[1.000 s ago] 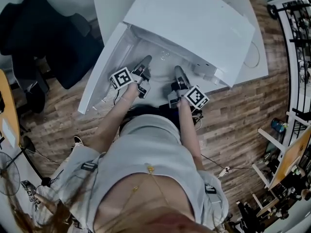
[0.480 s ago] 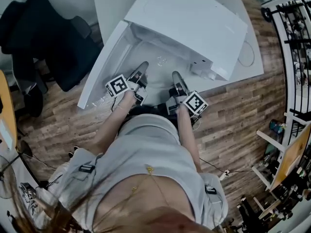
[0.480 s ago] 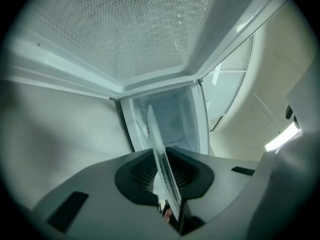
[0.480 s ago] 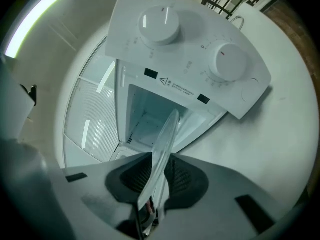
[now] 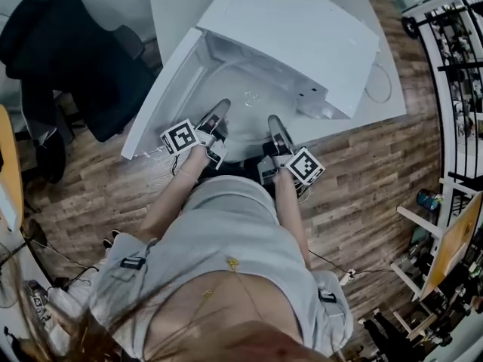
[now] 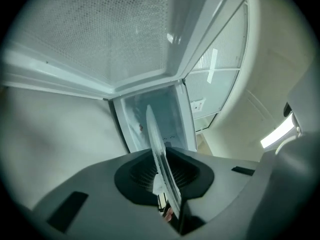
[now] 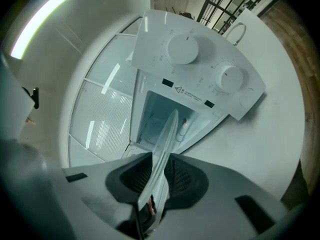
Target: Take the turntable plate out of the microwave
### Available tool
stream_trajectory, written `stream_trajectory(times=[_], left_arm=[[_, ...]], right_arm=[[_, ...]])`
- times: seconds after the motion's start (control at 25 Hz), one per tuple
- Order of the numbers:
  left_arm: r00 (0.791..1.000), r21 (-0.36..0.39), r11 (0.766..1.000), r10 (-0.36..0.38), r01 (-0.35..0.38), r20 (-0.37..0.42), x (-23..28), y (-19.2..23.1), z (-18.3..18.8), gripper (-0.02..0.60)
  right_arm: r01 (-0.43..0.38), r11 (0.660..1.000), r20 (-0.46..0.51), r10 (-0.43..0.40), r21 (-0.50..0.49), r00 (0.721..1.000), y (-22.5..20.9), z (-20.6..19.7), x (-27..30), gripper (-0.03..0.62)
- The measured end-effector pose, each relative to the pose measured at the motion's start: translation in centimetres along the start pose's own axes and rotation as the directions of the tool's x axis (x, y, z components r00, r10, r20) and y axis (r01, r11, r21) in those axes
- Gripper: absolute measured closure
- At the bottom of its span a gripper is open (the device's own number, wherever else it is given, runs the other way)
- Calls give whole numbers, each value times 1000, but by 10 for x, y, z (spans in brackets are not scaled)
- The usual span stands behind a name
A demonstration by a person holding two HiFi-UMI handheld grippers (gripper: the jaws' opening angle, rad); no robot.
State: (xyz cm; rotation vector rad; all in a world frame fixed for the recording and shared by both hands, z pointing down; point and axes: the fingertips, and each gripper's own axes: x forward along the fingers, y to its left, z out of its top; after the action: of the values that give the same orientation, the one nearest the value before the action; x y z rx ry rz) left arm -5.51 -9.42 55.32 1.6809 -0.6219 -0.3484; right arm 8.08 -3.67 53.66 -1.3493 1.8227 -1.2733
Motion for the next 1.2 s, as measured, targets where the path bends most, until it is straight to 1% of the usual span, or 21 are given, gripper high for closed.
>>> stream_trajectory(times=[0.08, 0.16, 0.24, 0.4, 0.52, 0.68, 0.88, 1.0, 1.2], left_arm=[[1000, 23, 1000, -8, 8, -6, -3, -6, -2, 515], [1000, 39, 999, -19, 20, -11, -7, -13, -3, 515], [999, 48, 998, -29, 30, -14, -11, -19, -4, 515], [999, 29, 999, -43, 44, -8, -21, -32, -8, 514], [999, 49, 998, -47, 47, -9, -27, -38, -7, 515], [998, 46, 997, -60, 61, -6, -32, -49, -8, 514], [996, 80, 993, -86, 87, -15, -38, -61, -8, 514], [995, 92, 991, -101, 102, -11, -44, -68, -7, 512], [991, 153, 980, -129, 130, -15, -51, -87, -3, 511]], right_arm=[[15, 1000, 1, -15, 19, 1000, 1, -2, -6, 513], [-13, 1000, -6, 13, -10, 1000, 11, -1, -8, 513], [-18, 1000, -12, 18, -18, 1000, 17, -2, -12, 513], [-49, 998, -23, 48, -36, 999, 31, -3, -17, 511], [-48, 997, -24, 46, -60, 999, 39, -4, -21, 507], [-67, 995, -21, 66, -74, 998, 51, -2, -24, 508], [-71, 993, -20, 70, -90, 997, 60, -1, -32, 508], [-91, 990, -20, 90, -107, 996, 71, 0, -33, 508], [-119, 986, -28, 116, -117, 993, 84, 4, -34, 510]])
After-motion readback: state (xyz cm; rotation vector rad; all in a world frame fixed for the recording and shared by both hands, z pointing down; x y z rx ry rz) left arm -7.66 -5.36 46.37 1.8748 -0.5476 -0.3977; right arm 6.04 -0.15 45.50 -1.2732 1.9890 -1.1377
